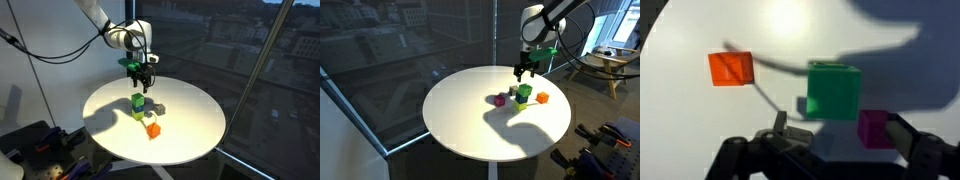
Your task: Pick up the green block and put it on the blue block top
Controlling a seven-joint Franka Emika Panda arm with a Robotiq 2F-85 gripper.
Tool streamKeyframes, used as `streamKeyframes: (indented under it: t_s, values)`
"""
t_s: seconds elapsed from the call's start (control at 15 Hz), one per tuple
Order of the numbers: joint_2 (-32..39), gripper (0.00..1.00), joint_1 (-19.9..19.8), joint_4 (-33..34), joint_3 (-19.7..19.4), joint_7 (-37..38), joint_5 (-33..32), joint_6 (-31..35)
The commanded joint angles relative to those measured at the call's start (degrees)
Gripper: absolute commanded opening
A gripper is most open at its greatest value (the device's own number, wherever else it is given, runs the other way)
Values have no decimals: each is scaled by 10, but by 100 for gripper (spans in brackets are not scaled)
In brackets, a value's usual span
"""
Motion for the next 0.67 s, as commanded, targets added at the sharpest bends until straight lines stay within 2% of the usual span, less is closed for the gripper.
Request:
streamKeyframes:
  t_s: [0.0,0.6]
  values:
    - [-44,100,0,-18,1,10,-3,-23]
    - [-145,100,-5,-89,6,3,-2,-40]
